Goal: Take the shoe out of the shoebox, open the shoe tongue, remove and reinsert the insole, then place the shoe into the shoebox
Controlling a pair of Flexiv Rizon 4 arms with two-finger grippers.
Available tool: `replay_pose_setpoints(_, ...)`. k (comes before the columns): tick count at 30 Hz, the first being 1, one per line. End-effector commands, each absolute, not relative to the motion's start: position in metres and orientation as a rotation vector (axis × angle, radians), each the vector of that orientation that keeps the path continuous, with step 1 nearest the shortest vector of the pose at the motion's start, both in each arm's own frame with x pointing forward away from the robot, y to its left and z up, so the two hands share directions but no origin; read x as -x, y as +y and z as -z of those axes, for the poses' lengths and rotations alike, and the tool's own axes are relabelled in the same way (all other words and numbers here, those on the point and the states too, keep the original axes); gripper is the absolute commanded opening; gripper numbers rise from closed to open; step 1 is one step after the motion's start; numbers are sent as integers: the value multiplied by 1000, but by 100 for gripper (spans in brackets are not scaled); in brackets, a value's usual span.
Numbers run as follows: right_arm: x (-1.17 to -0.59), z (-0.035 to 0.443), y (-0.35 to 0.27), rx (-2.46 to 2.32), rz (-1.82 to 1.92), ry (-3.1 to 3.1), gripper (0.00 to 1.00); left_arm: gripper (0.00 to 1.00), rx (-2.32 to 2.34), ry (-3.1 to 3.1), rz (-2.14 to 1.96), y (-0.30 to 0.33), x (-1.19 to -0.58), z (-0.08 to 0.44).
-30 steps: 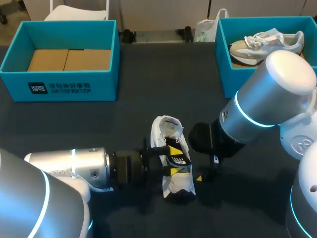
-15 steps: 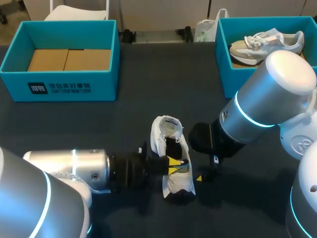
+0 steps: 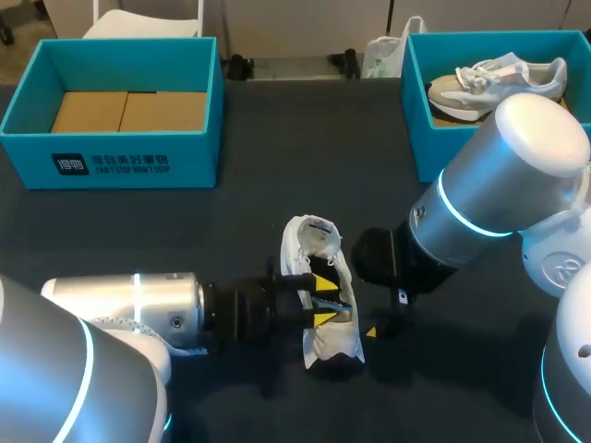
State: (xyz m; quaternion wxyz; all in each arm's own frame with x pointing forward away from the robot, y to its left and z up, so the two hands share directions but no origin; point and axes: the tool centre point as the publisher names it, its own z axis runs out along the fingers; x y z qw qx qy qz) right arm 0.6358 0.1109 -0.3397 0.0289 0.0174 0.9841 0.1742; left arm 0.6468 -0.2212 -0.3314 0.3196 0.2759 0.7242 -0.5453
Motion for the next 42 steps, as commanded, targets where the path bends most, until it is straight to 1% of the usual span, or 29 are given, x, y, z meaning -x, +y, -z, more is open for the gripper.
replay_pose_setpoints(1, -635, 340, 110, -53, -540, 3033, 100, 44, -732, 1903, 1430, -206, -640, 323)
replay_pose_setpoints(7, -638, 321, 67, -144, -529, 3014, 100, 42, -784, 1932, 1432, -200, -638, 315)
replay_pose_setpoints(11, -641, 310, 44, -149, -488, 3007, 100, 44, -834, 1967, 1417, -197, -636, 312)
replay_pose_setpoints(18, -646, 295, 6, -103, -419, 3009, 100, 44, -952, 2060, 1354, -179, -634, 307)
replay_pose_setpoints(20, -646, 292, -3, -4, -460, 2992, 100, 44, -982, 2115, 1350, -170, -633, 303)
replay_pose_setpoints(25, -646, 292, -3, -4, -460, 2992, 100, 44, -1072, 2211, 1300, -145, -630, 293)
replay_pose_setpoints(33, -646, 292, -3, -4, -460, 2992, 100, 47, -1240, 2347, 1204, -105, -635, 278)
replay_pose_setpoints(39, -646, 292, -3, -4, -460, 2992, 100, 42, -1492, 2420, 1107, -81, -635, 265)
replay_pose_setpoints(42, -648, 289, -12, -20, -428, 2989, 100, 35, -1596, 2433, 1090, -73, -635, 256)
